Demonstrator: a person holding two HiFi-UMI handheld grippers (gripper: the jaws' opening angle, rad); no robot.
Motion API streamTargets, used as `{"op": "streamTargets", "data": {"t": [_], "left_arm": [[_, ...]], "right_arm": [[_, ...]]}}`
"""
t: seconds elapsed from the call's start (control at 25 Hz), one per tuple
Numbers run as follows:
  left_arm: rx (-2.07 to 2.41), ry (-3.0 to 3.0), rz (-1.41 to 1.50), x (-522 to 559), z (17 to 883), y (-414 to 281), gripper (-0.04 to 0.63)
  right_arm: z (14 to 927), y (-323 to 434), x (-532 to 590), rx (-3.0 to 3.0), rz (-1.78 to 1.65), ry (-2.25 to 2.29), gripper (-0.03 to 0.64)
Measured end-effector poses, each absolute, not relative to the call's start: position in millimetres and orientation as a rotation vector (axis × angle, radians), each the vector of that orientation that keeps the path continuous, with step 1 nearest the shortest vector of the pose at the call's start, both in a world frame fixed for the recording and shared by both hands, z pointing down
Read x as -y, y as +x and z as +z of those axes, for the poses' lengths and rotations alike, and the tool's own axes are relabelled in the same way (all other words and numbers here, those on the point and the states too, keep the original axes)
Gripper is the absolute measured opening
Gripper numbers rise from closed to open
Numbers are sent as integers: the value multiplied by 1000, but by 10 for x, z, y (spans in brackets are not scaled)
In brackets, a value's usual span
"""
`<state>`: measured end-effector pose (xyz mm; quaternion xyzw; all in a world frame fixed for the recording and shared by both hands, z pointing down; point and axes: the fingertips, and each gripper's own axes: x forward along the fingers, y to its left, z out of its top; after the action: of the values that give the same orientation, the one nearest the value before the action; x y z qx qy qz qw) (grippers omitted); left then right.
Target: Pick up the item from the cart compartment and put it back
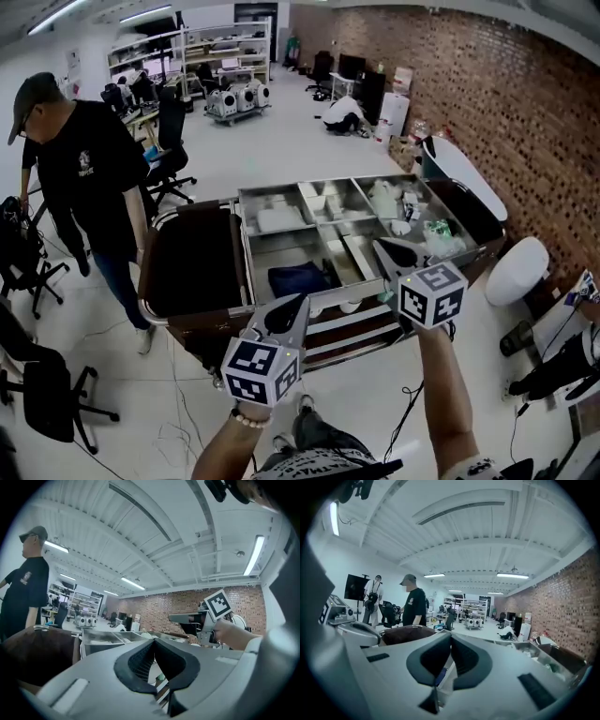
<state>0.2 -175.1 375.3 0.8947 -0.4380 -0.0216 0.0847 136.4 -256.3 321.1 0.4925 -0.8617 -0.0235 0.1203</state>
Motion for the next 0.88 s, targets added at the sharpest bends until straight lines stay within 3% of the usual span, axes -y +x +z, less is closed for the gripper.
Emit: {"op": "streamTargets", "data": {"t": [0.12,0.2,0.4,0.44,0.48,0.8,0.88], "left_arm": [[1300,2654,-57,1921,3729,16,2],[1295,2629,-75,2053,3702,19,2],[1300,2566,-113,2449,3626,8,2],[1297,2558,-120,2524,3607,12,2],[1295,2554,-126,2593,3584,17,2],[1289,2526,-143,3064,3560,5,2],[1298,2509,-145,3183,3595,-46,2]], "right_arm": [[3171,1318,2894,2508,-35,1416,19],[3165,1267,3132,2506,-7,1369,135],[3307,1210,3781,2445,93,1313,139],[3378,1201,3906,2421,119,1300,209],[3449,1198,4029,2392,139,1292,227],[3991,1289,4942,2139,244,1260,227],[4114,1296,5156,2098,284,1242,267]]}}
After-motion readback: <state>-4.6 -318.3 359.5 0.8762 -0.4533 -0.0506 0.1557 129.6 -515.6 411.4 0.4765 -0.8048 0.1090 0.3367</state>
